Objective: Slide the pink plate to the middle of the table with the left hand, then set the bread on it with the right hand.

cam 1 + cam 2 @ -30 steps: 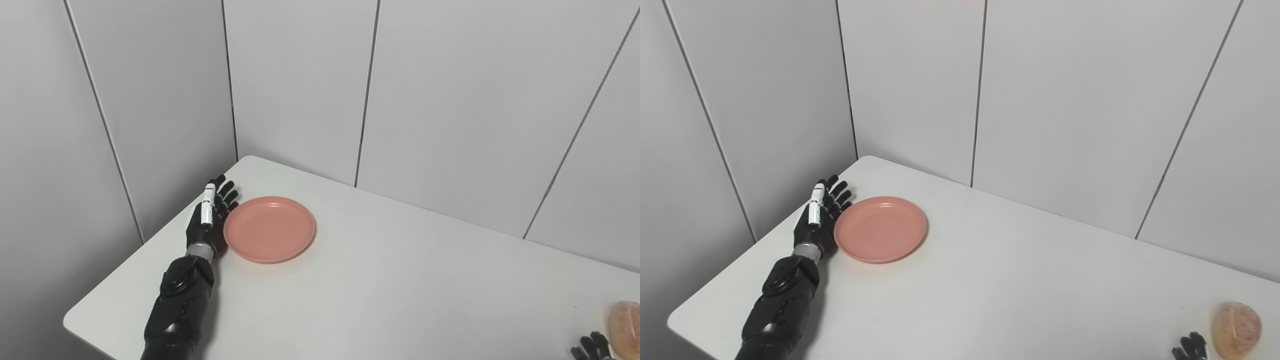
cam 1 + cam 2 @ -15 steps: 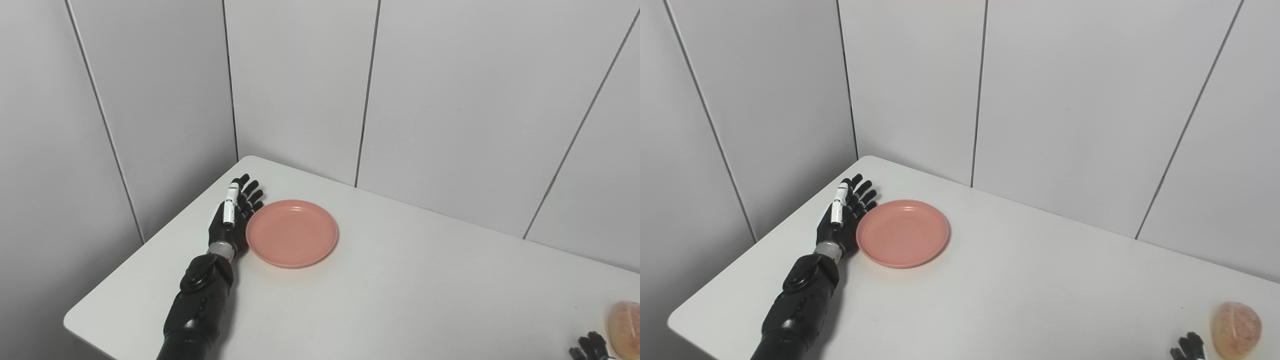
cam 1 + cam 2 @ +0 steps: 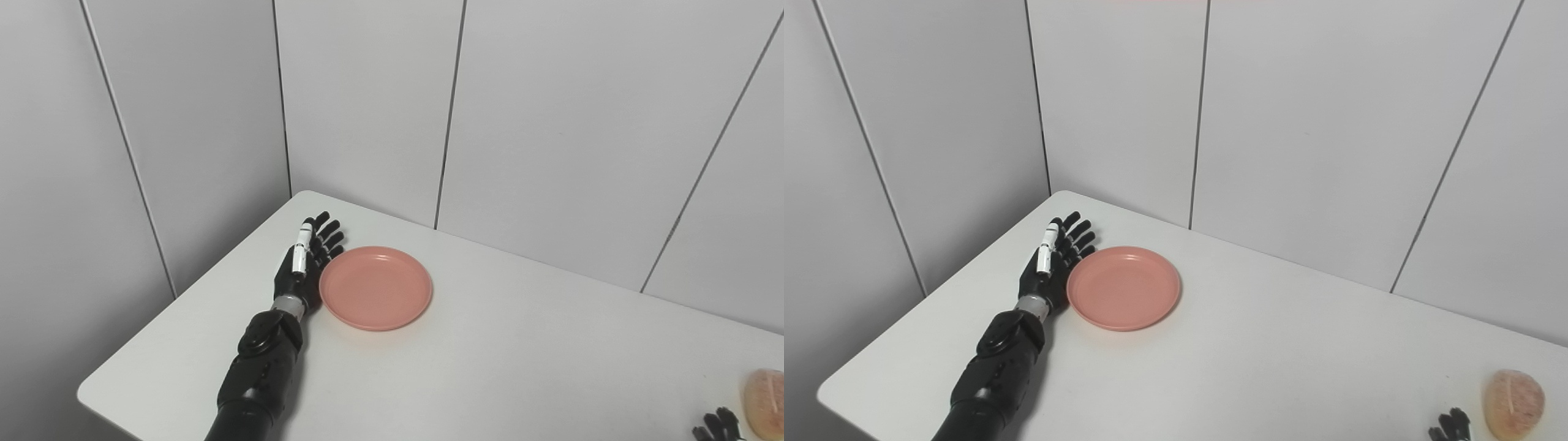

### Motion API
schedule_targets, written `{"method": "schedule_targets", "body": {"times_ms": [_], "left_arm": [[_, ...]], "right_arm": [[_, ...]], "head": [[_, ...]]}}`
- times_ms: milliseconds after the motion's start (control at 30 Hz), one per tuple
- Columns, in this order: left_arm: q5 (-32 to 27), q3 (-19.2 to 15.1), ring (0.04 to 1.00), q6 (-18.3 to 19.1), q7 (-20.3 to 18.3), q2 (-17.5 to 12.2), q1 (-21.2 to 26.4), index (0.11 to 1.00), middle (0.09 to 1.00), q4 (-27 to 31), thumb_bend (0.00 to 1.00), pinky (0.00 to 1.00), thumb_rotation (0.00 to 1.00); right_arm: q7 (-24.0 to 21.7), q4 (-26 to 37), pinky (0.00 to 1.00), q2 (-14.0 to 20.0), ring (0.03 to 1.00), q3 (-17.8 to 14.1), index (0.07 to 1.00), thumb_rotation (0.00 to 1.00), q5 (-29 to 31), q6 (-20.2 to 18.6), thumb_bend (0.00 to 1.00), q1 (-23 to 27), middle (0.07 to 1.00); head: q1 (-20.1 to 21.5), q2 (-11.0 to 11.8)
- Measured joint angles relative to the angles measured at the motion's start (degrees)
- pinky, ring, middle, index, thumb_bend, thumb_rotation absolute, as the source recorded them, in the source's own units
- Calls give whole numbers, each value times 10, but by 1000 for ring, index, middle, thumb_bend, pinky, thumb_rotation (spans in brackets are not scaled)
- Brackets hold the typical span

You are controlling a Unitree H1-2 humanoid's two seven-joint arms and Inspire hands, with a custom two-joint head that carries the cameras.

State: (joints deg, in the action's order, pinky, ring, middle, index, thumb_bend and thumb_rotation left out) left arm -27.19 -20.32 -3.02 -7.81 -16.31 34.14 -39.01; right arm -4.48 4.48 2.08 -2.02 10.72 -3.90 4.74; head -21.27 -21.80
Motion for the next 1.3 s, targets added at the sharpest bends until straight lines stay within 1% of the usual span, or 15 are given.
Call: {"method": "schedule_targets", "body": {"times_ms": [33, 100, 267, 367, 467, 533, 600, 700, 833, 900, 1000, 1100, 1167, 1233, 1300], "left_arm": [[0, 3, 919, 1, -1, 3, -2, 907, 918, 4, 355, 933, 1000], [0, 9, 898, 1, -4, 9, -4, 887, 897, 10, 350, 895, 1000], [14, 27, 892, 12, 2, 14, -8, 881, 891, 24, 346, 887, 1000], [18, 32, 889, 16, 3, 19, -11, 878, 889, 32, 359, 888, 1000], [18, 34, 893, 29, 6, 30, -15, 875, 892, 50, 351, 894, 1000], [18, 38, 900, 40, 5, 36, -19, 880, 901, 62, 339, 904, 1000], [19, 43, 900, 43, 4, 43, -20, 883, 902, 67, 340, 897, 1000], [24, 56, 892, 48, 2, 47, -25, 881, 894, 80, 330, 888, 1000], [24, 68, 908, 67, 0, 58, -36, 895, 906, 107, 312, 914, 1000], [24, 73, 922, 70, -3, 66, -42, 909, 922, 120, 314, 935, 1000], [24, 86, 903, 73, -12, 78, -48, 891, 905, 130, 331, 916, 1000], [24, 92, 902, 90, -9, 97, -55, 892, 903, 152, 329, 912, 1000], [24, 95, 902, 99, -6, 109, -60, 892, 902, 166, 335, 911, 1000], [24, 100, 900, 109, -6, 116, -63, 892, 900, 175, 344, 911, 1000], [26, 105, 896, 114, -5, 124, -69, 893, 897, 186, 349, 909, 1000]], "right_arm": [[-1, 0, 1000, 1, 1000, 0, 1000, 1000, 1, 0, 321, 0, 1000], [-2, 0, 1000, 1, 1000, 0, 1000, 1000, 0, 0, 314, 0, 1000], [1, 1, 1000, 0, 1000, 3, 1000, 1000, -7, 0, 285, 0, 1000], [1, 1, 1000, -1, 1000, 5, 1000, 1000, -7, 0, 278, 0, 1000], [1, 2, 1000, -1, 1000, 7, 1000, 1000, -9, 0, 286, 0, 1000], [0, 3, 1000, -1, 1000, 9, 1000, 1000, -14, 0, 294, 0, 1000], [1, 5, 1000, -2, 1000, 10, 996, 1000, -17, 0, 288, 0, 998], [2, 8, 1000, -5, 999, 10, 995, 1000, -18, 0, 276, 0, 998], [2, 8, 1000, -8, 1000, 12, 998, 1000, -19, 0, 281, -1, 1000], [2, 9, 1000, -9, 998, 12, 997, 1000, -20, 0, 290, -1, 1000], [3, 10, 998, -12, 988, 13, 989, 1000, -20, 0, 302, -1, 990], [6, 10, 999, -16, 987, 14, 990, 1000, -24, 0, 304, -1, 991], [8, 11, 1000, -19, 990, 15, 990, 1000, -25, 0, 309, -1, 993], [8, 11, 1000, -20, 989, 16, 988, 1000, -26, 0, 312, -1, 992], [9, 15, 1000, -21, 984, 18, 984, 1000, -29, 0, 316, -1, 987]], "head": [[5, -1], [11, -2], [20, -4], [32, -10], [45, -15], [45, -15], [58, -18], [65, -20], [76, -25], [81, -27], [94, -33], [107, -40], [107, -40], [115, -44], [128, -54]]}}
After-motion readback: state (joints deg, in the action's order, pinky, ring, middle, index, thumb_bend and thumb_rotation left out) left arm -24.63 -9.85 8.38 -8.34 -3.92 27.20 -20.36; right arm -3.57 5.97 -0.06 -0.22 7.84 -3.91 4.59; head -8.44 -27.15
